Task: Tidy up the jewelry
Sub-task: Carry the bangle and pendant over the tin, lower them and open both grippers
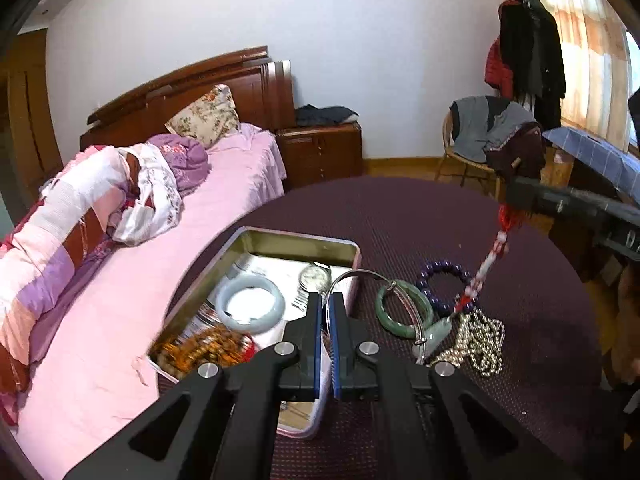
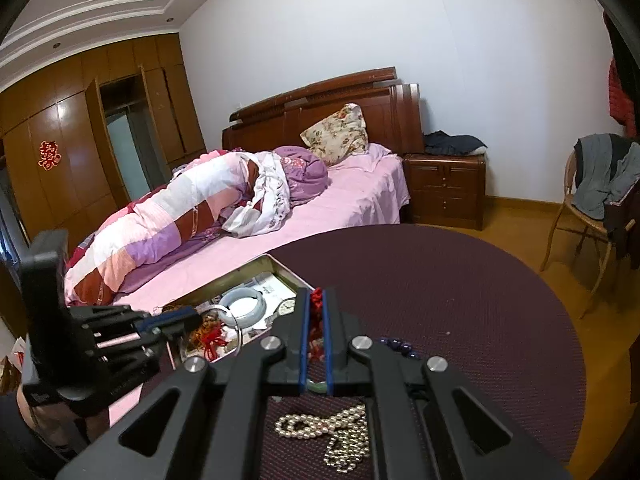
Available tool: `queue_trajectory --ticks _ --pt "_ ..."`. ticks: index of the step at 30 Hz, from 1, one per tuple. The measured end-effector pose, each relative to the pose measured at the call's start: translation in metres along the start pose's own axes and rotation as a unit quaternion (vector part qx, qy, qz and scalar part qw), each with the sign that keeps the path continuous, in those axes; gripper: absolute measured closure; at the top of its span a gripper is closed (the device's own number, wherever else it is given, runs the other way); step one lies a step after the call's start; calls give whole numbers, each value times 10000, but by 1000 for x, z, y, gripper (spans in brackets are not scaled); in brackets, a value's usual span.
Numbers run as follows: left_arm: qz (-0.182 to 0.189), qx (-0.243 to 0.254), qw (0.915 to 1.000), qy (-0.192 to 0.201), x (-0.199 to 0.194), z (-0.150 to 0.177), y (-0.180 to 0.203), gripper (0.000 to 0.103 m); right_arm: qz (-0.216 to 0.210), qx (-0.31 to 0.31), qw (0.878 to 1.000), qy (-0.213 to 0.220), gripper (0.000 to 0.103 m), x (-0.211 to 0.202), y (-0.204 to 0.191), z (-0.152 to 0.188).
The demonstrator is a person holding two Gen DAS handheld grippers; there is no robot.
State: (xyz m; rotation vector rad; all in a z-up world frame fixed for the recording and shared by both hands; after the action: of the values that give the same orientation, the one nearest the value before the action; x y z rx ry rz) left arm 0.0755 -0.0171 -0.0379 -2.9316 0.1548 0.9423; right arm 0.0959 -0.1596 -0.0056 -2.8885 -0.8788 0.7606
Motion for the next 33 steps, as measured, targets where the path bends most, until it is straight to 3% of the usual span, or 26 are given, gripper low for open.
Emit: queue_trajectory --ticks 11,20,33 --pt "-375 -221 9985 332 -13 -22 -42 101 -267 -356 9990 -7 95 16 -30 -21" --pt "-743 -488 9954 371 -11 -23 -85 101 -561 -660 9962 45 95 31 -63 -39" --pt "-751 -604 9951 212 3 -14 -101 101 -741 -882 9933 -22 95 50 -85 -43"
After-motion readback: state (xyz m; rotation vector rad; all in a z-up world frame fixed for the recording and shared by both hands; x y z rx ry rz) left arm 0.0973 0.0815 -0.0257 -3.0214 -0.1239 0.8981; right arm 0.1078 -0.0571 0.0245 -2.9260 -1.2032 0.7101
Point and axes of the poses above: each gripper's, at about its wrist camera, not at the fingertips, and x roughly the way its jaws point, y to its right, z to its underside, the point moved 7 cm from there along x, roughly the way its jaws point, and after that the axes turned 3 degrees about -x, right-handed, at the moved point
